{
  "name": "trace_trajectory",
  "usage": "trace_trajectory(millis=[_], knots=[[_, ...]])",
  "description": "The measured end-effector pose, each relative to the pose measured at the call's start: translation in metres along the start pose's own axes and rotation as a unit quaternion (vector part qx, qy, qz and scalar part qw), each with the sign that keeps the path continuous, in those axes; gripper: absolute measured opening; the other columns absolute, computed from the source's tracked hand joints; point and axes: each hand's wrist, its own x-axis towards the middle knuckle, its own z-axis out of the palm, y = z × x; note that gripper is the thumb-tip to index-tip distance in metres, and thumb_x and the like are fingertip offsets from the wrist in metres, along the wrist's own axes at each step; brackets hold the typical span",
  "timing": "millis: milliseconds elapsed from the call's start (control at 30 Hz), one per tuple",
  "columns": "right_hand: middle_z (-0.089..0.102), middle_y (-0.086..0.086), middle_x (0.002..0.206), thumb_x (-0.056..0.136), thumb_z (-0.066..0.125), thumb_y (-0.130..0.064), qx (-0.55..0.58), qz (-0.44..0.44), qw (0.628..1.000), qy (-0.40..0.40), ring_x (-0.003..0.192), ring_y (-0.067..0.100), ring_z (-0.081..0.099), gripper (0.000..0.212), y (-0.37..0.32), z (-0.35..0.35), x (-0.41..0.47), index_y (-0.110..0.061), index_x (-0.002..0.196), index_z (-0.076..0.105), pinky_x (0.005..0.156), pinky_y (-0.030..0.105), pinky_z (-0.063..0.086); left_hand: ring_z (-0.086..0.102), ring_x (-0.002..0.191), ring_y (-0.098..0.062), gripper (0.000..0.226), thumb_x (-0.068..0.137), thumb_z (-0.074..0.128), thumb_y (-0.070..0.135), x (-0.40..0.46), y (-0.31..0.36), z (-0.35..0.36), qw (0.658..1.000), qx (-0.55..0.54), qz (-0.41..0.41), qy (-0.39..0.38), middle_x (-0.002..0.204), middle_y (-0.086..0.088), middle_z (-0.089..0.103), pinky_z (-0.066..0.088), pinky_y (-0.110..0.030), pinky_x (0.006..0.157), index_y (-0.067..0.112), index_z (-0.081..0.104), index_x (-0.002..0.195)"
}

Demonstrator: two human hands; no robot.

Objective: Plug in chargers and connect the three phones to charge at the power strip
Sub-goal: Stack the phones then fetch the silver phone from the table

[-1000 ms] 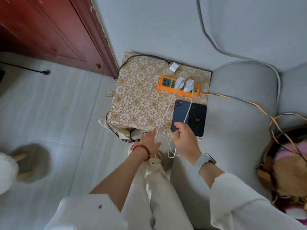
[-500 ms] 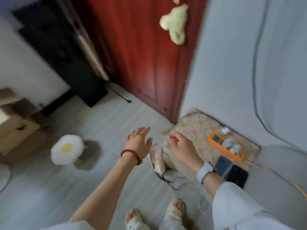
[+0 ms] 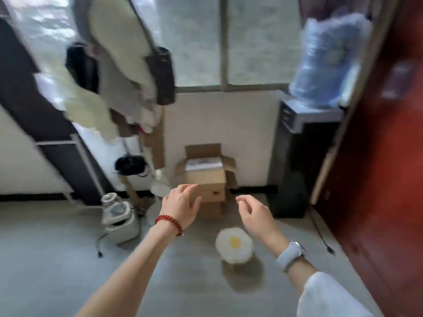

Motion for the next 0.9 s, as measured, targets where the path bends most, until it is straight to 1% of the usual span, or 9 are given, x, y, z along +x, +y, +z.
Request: trace_trajectory(millis=[67, 133, 200, 333, 500, 600, 733, 833, 900], knots=[[0.066, 0.005, 0.111, 0.093, 0.044, -0.019, 0.006, -0.049, 0.998, -0.039, 0.103, 0.02, 0.058, 0.025, -0.051, 0.053, 0.024, -0.015, 0.11, 0.061, 0.082, 0.02, 0.038, 0.049, 0.117, -0.028, 0.04, 0.086, 0.052, 0.031, 0.002, -0.063, -0.045, 0.998, 0.013, -0.051, 0.039, 0.128, -0.008, 0.054, 0.04, -0.04, 0.099, 0.019, 0.05, 0.124], [0.064, 0.005, 0.114, 0.093, 0.043, -0.02, 0.005, -0.093, 0.991, -0.091, 0.105, 0.02, 0.057, 0.025, -0.098, 0.107, 0.042, -0.014, 0.111, 0.06, 0.088, 0.026, 0.041, 0.05, 0.116, -0.028, 0.04, 0.086, 0.053, 0.03, -0.006, -0.124, -0.084, 0.991, 0.02, -0.107, 0.074, 0.126, -0.008, 0.055, 0.041, -0.039, 0.098, 0.017, 0.051, 0.124], [0.064, 0.006, 0.116, 0.094, 0.042, -0.02, 0.006, -0.132, 0.982, -0.133, 0.106, 0.021, 0.057, 0.026, -0.139, 0.155, 0.057, -0.013, 0.112, 0.059, 0.091, 0.03, 0.042, 0.05, 0.116, -0.026, 0.039, 0.086, 0.053, 0.03, -0.016, -0.176, -0.115, 0.981, 0.024, -0.156, 0.111, 0.125, -0.008, 0.056, 0.041, -0.038, 0.097, 0.018, 0.052, 0.123], [0.064, 0.008, 0.117, 0.094, 0.042, -0.02, 0.014, -0.198, 0.957, -0.21, 0.107, 0.021, 0.058, 0.026, -0.211, 0.255, 0.088, -0.012, 0.112, 0.059, 0.092, 0.03, 0.043, 0.045, 0.121, -0.025, 0.04, 0.088, 0.05, 0.03, -0.031, -0.274, -0.164, 0.955, 0.032, -0.253, 0.154, 0.13, -0.007, 0.052, 0.036, -0.039, 0.099, 0.017, 0.049, 0.126], [0.067, 0.008, 0.11, 0.093, 0.042, -0.022, 0.017, -0.251, 0.928, -0.275, 0.102, 0.021, 0.06, 0.026, -0.281, 0.377, 0.134, -0.014, 0.11, 0.06, 0.089, 0.031, 0.045, 0.044, 0.121, -0.023, 0.037, 0.089, 0.047, 0.031, -0.027, -0.378, -0.203, 0.929, 0.046, -0.315, 0.187, 0.131, -0.005, 0.051, 0.036, -0.04, 0.1, 0.018, 0.049, 0.124], [0.066, 0.008, 0.112, 0.094, 0.042, -0.023, 0.022, -0.275, 0.91, -0.311, 0.104, 0.021, 0.06, 0.027, -0.321, 0.447, 0.165, -0.014, 0.112, 0.059, 0.093, 0.035, 0.045, 0.045, 0.121, -0.023, 0.036, 0.089, 0.047, 0.031, -0.011, -0.44, -0.228, 0.914, 0.06, -0.346, 0.201, 0.131, -0.006, 0.051, 0.036, -0.04, 0.101, 0.018, 0.05, 0.123], [0.065, 0.008, 0.112, 0.094, 0.041, -0.023, 0.017, -0.303, 0.881, -0.364, 0.105, 0.021, 0.059, 0.027, -0.384, 0.54, 0.208, -0.014, 0.113, 0.059, 0.092, 0.031, 0.044, 0.046, 0.121, -0.024, 0.035, 0.089, 0.047, 0.029, 0.015, -0.525, -0.272, 0.886, 0.061, -0.397, 0.231, 0.13, -0.007, 0.052, 0.036, -0.041, 0.104, 0.016, 0.051, 0.122], [0.065, 0.008, 0.114, 0.094, 0.041, -0.023, 0.014, -0.323, 0.86, -0.394, 0.108, 0.022, 0.058, 0.027, -0.431, 0.613, 0.229, -0.014, 0.113, 0.058, 0.094, 0.033, 0.045, 0.047, 0.119, -0.024, 0.034, 0.089, 0.047, 0.028, 0.021, -0.585, -0.301, 0.865, 0.066, -0.426, 0.256, 0.129, -0.007, 0.053, 0.037, -0.041, 0.103, 0.017, 0.052, 0.121], [0.065, 0.008, 0.114, 0.094, 0.041, -0.023, 0.006, -0.34, 0.843, -0.418, 0.108, 0.023, 0.058, 0.027, -0.456, 0.657, 0.231, -0.013, 0.112, 0.058, 0.093, 0.032, 0.044, 0.048, 0.119, -0.024, 0.033, 0.089, 0.047, 0.028, 0.014, -0.62, -0.316, 0.85, 0.07, -0.451, 0.264, 0.128, -0.007, 0.053, 0.038, -0.042, 0.103, 0.017, 0.052, 0.12]])
